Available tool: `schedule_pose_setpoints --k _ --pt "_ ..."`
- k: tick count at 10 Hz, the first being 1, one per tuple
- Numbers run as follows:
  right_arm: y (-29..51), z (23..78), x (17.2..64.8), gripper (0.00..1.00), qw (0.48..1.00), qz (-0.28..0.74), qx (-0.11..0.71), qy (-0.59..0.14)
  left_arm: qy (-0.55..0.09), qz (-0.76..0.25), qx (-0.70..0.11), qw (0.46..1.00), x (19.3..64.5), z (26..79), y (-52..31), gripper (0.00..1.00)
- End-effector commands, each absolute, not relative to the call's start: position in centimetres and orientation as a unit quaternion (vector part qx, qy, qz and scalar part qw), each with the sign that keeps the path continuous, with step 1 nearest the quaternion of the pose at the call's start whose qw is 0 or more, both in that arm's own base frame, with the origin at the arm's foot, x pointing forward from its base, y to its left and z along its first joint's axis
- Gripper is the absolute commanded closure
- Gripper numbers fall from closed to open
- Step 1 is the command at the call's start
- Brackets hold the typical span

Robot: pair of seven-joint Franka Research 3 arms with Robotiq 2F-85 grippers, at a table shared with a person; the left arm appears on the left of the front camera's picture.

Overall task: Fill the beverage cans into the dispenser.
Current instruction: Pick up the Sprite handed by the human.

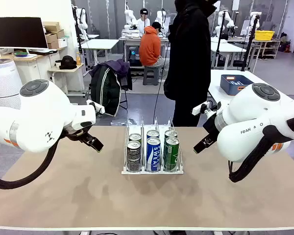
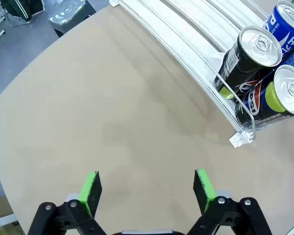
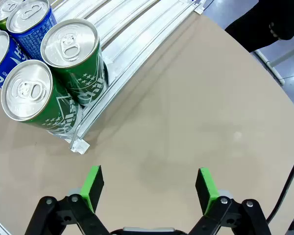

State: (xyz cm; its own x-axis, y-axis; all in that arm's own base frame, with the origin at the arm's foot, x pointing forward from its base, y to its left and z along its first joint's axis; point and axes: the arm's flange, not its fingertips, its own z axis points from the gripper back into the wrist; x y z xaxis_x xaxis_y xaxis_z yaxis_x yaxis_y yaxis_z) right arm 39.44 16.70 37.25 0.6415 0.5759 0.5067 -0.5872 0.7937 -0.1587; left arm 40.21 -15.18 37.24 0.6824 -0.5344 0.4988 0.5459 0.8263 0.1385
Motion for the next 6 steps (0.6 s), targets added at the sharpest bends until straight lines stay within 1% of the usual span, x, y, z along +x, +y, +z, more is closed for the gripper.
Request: schedule_pose_setpoints --k 1,6 --pt "16.7 37.25 39.44 0.0 0.906 0.321 0.01 -0.276 -0.268 -0.294 -0.011 0.917 40.2 37.24 -15.19 0.0" --pt "16.7 37.25 39.44 0.0 0.906 0.321 0.01 -0.276 -0.268 -0.294 -0.011 0.917 40.2 37.24 -15.19 0.0"
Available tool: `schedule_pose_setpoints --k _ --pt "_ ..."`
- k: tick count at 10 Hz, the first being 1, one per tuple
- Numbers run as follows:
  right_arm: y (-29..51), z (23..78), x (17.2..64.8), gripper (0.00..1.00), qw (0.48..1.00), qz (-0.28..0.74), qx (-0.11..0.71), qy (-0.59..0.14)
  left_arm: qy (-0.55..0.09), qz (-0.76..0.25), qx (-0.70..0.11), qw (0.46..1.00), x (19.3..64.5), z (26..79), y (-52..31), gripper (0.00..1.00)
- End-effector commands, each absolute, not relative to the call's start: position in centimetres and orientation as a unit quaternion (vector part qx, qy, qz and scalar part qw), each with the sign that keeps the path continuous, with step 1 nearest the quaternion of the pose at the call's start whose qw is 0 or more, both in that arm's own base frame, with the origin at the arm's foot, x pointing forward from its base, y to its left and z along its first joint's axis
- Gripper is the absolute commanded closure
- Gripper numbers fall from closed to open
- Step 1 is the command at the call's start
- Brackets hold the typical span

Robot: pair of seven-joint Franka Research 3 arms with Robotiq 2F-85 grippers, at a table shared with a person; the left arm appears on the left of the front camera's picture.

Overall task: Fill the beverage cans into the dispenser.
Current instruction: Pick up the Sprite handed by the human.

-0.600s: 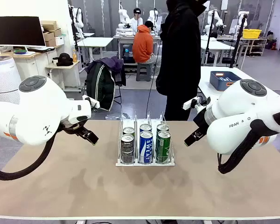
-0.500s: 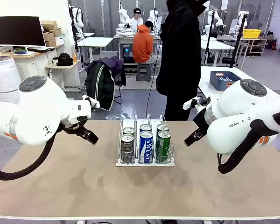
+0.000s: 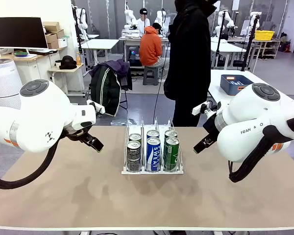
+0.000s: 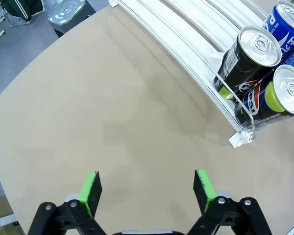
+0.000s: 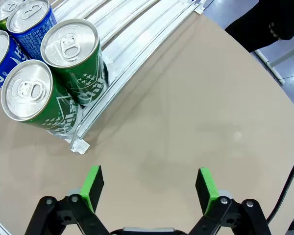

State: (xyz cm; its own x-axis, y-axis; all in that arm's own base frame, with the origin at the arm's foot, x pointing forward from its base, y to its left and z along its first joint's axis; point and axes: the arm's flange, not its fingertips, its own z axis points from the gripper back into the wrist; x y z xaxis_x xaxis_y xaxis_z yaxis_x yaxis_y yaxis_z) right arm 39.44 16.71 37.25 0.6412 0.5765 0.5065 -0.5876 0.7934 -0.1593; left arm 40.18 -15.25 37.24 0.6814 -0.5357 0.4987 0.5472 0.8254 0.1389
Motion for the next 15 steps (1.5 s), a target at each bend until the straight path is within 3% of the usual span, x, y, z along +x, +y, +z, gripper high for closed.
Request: schedule_pose_setpoints --k 1,8,9,12,15 --pt "16.7 37.2 39.4 0.0 0.906 0.321 0.01 -0.276 -0.268 -0.294 -0.011 0.917 40.2 37.2 -15.2 0.0" --pt "16.7 37.2 39.4 0.0 0.906 0.321 0.01 -0.276 -0.268 -0.296 -0.011 0.917 40.2 37.2 -15.3 0.0" --pt "15.7 37.8 39.2 0.0 0.912 0.33 0.029 -0.241 -0.264 -0.33 -0.002 0.906 40.1 37.9 -15.6 0.0" --pt "14.3 41.4 41.0 0.0 0.912 0.355 0.089 -0.187 -0.196 -0.406 -0.085 0.888 41.1 42.1 -13.4 0.0" --pt "13.2 45.5 41.5 0.0 0.881 0.428 0.148 -0.139 -0.18 -0.491 -0.154 0.838 41.1 45.2 -12.1 0.0"
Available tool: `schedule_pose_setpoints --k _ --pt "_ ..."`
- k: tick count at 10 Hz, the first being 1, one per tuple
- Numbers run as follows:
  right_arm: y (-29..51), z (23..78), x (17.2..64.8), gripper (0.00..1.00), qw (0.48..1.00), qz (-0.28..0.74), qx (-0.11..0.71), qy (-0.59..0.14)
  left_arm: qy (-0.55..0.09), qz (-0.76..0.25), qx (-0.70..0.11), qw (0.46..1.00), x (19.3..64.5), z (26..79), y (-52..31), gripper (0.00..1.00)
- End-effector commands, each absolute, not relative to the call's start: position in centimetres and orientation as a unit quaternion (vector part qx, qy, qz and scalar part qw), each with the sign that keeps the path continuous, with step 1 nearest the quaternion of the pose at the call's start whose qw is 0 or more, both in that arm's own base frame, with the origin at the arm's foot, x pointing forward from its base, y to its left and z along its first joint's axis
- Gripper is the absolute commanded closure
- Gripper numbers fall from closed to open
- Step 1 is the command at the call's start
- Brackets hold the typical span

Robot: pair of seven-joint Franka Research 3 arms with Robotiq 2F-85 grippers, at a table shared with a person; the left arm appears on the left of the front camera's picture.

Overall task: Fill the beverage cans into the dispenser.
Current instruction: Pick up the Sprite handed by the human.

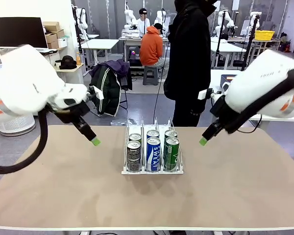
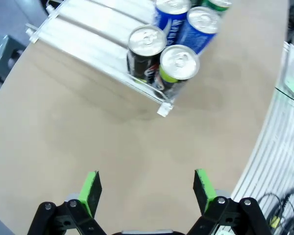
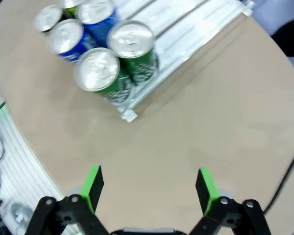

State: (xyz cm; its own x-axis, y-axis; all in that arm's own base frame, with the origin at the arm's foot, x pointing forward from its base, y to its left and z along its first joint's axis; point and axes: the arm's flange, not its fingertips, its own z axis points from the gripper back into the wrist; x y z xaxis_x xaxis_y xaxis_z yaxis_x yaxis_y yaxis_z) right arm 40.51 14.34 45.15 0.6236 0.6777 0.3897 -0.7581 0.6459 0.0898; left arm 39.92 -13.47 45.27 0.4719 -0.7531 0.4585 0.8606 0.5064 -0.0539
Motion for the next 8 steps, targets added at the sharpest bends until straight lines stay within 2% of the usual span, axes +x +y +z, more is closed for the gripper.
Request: schedule_pose_setpoints --k 1,3,4,5,8 --pt "12.3 46.5 41.6 0.0 0.871 0.435 0.168 -0.157 -0.195 -0.491 -0.174 0.831 41.0 46.1 -11.6 0.0" --pt "10.4 47.1 42.2 0.0 0.861 0.426 0.211 -0.18 -0.208 -0.486 -0.188 0.828 41.0 46.1 -11.3 0.0" --pt "10.8 45.8 42.2 0.0 0.879 0.386 0.189 -0.205 -0.2 -0.493 -0.168 0.83 40.5 47.1 -11.8 0.0" --pt "11.5 48.0 41.5 0.0 0.868 0.43 0.178 -0.175 -0.2 -0.493 -0.168 0.83 40.5 47.1 -11.8 0.0" --pt "11.5 48.0 41.5 0.0 0.868 0.43 0.178 -0.175 -0.2 -0.493 -0.168 0.83 40.5 47.1 -11.8 0.0"
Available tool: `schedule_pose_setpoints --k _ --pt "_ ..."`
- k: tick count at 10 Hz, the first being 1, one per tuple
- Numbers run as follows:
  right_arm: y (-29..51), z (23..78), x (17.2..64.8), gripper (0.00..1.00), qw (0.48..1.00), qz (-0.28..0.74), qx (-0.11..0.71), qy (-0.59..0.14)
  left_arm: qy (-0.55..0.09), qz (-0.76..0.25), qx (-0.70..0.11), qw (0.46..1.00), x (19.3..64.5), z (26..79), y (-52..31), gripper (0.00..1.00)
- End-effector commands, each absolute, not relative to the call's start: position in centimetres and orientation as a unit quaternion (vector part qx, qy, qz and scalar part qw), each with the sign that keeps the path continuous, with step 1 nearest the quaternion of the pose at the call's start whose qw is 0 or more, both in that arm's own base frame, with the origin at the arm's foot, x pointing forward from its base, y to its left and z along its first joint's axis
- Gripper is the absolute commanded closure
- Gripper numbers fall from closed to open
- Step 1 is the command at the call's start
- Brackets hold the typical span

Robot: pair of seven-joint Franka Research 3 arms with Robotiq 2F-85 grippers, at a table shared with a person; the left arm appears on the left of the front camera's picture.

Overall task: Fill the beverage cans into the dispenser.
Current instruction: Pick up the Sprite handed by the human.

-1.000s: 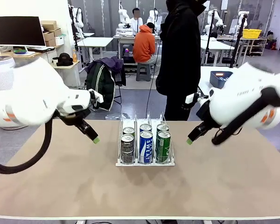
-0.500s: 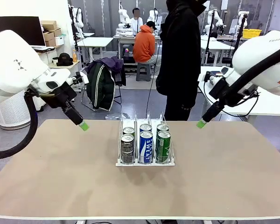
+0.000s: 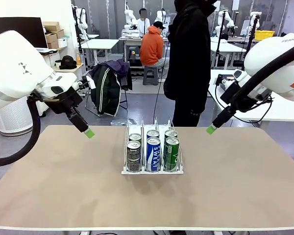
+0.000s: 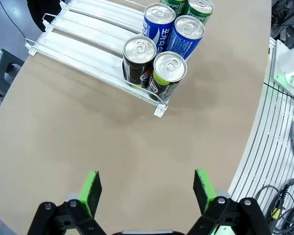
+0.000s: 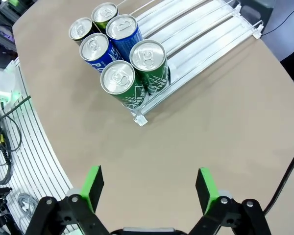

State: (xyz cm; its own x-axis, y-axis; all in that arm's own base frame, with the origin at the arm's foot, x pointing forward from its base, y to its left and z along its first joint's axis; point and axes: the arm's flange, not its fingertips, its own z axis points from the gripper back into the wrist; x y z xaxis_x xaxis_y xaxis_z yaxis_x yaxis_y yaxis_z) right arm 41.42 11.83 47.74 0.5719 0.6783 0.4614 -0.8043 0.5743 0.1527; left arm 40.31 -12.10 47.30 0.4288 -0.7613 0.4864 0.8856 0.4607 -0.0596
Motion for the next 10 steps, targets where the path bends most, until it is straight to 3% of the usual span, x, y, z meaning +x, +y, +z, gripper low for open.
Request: schedule_pose_setpoints --k 1,4,5,7,10 --pt "11.5 48.0 41.5 0.0 0.868 0.43 0.178 -0.175 -0.2 -0.493 -0.168 0.83 40.5 47.1 -11.8 0.0" --pt "11.9 47.8 41.4 0.0 0.869 0.428 0.174 -0.179 -0.2 -0.494 -0.154 0.832 40.3 47.3 -12.0 0.0" --pt "11.2 48.9 41.4 0.0 0.861 0.429 0.208 -0.18 -0.196 -0.534 -0.162 0.807 39.8 48.6 -11.3 0.0" --pt "9.8 51.2 42.5 0.0 0.853 0.421 0.244 -0.189 -0.196 -0.558 -0.235 0.771 41.1 51.2 -9.0 0.0" --pt "9.5 53.8 43.1 0.0 0.852 0.401 0.253 -0.224 -0.227 -0.571 -0.258 0.745 41.4 54.6 -6.7 0.0"
